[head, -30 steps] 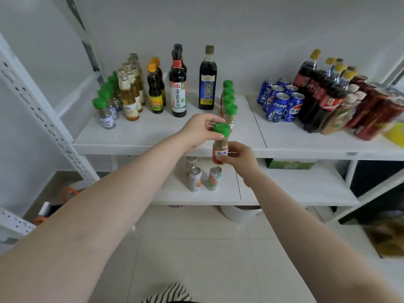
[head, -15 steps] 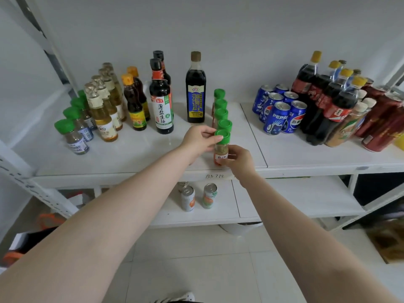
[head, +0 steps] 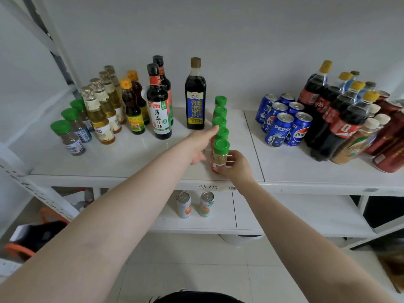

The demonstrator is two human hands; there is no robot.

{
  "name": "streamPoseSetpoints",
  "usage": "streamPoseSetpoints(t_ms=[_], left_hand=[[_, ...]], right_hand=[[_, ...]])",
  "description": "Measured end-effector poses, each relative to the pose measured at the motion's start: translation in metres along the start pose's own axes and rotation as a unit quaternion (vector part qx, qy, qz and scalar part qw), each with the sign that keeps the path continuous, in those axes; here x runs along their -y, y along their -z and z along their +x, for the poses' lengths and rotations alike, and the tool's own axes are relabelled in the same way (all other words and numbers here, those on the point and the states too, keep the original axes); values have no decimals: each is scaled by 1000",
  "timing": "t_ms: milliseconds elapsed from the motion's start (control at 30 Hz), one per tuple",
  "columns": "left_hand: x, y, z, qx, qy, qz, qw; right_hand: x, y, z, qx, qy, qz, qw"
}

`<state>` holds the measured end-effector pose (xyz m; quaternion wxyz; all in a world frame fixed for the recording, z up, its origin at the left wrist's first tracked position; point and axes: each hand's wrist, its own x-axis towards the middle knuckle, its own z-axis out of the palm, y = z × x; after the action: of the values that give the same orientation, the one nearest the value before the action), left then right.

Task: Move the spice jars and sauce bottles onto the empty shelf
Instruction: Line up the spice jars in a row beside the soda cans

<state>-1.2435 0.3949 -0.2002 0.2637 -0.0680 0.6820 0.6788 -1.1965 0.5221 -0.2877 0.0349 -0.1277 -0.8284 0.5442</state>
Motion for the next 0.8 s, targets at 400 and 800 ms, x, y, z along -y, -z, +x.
streamPoseSetpoints(t_ms=[400, 800], left_hand=[[6, -12, 41, -29, -35, -111, 993], [15, -7, 54, 43, -21, -143, 989]], right_hand=[[-2, -9, 1, 79, 48, 14, 996], [-11, -6, 12, 102, 103, -6, 989]])
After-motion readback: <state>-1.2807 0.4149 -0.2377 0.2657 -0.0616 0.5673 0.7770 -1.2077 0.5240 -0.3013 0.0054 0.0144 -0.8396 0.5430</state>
